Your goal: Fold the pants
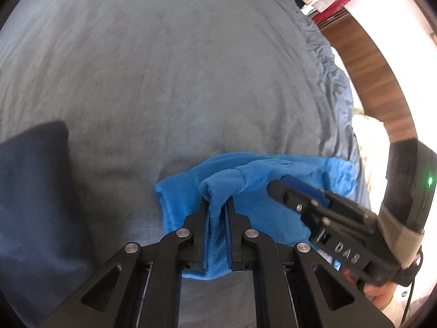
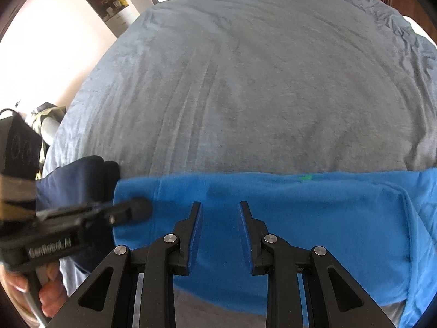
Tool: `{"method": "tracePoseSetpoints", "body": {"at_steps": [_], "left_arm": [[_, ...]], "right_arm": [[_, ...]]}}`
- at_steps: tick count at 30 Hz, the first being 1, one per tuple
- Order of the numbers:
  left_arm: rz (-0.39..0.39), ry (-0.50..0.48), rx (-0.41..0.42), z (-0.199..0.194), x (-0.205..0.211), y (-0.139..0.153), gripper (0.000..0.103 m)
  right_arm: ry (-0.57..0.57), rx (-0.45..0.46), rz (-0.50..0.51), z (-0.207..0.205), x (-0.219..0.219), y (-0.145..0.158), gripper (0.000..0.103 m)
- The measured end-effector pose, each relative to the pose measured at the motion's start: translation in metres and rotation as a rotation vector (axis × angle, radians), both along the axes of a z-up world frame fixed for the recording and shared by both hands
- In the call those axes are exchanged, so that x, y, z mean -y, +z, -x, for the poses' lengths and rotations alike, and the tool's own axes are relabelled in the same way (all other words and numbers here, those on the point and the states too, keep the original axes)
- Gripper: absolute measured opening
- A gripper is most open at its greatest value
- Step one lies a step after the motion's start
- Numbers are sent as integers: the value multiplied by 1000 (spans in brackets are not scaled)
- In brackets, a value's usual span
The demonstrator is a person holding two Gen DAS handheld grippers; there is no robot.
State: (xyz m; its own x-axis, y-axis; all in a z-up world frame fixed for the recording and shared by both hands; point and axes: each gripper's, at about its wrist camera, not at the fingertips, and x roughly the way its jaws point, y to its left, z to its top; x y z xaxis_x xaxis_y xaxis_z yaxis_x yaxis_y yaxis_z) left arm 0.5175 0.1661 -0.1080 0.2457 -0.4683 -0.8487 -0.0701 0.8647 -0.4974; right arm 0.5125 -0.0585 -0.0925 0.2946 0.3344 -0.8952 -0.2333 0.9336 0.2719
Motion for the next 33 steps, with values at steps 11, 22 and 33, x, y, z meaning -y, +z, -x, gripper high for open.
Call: {"method": "tracePoseSetpoints", "body": {"at_steps": [11, 22, 33], "left_arm": [[-19, 15, 0, -13, 1, -31, 11], [-184, -32, 52, -11, 3, -14, 40], [-302, -172, 269, 12, 26, 64, 49]], "right_arm": [[-22, -61, 60, -24, -3, -47, 26], [-57, -52, 68, -38, -6, -56, 26], [-98, 109, 70, 16, -3, 24, 34]]}}
